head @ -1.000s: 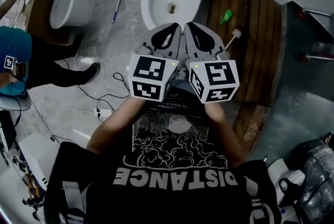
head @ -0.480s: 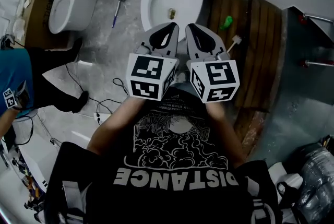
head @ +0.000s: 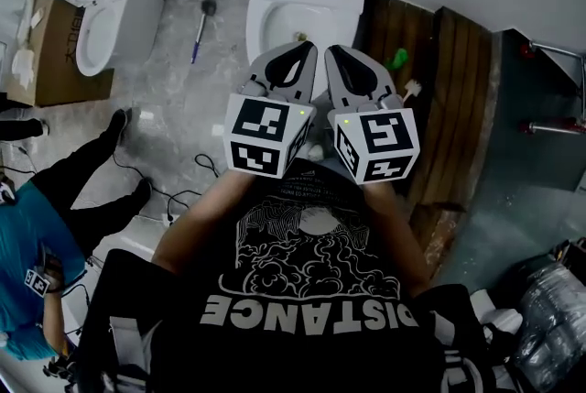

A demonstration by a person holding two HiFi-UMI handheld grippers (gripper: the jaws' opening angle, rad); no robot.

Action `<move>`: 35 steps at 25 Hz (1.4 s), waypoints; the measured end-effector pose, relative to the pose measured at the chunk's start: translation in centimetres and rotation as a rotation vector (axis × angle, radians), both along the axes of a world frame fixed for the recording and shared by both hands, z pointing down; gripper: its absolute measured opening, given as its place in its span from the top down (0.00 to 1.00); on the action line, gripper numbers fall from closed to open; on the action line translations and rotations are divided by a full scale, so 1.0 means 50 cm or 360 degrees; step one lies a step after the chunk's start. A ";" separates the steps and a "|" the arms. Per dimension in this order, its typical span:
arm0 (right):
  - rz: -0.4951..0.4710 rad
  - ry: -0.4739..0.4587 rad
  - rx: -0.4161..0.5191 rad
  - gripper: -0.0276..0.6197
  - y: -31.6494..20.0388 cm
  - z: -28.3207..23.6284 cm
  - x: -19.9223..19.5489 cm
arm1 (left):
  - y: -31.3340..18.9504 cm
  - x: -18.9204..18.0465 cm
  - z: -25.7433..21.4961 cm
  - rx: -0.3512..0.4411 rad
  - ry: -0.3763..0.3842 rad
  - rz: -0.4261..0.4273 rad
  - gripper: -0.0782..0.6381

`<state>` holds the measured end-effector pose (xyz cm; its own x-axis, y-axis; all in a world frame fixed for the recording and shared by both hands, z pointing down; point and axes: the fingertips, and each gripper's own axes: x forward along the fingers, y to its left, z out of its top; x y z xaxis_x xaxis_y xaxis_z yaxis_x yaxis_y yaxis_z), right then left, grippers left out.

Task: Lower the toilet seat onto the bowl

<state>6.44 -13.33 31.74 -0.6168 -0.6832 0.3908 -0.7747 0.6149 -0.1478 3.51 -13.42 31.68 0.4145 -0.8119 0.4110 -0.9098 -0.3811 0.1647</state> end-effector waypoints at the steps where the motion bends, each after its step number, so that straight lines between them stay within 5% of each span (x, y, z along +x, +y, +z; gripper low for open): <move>1: 0.0001 0.0008 0.0000 0.92 -0.018 0.000 -0.010 | -0.018 -0.007 0.000 0.0002 0.0010 0.0020 0.87; 19: 0.0030 0.0220 0.0078 0.92 -0.344 -0.024 -0.136 | -0.353 -0.150 -0.027 0.0062 -0.0024 0.0368 0.87; 29: 0.0045 0.0356 0.0133 0.92 -0.505 -0.049 -0.130 | -0.524 -0.183 -0.053 0.0113 -0.0048 0.0588 0.85; 35: 0.0016 0.0455 0.0203 0.92 -0.589 -0.066 -0.112 | -0.615 -0.198 -0.069 0.0171 -0.0146 0.0578 0.82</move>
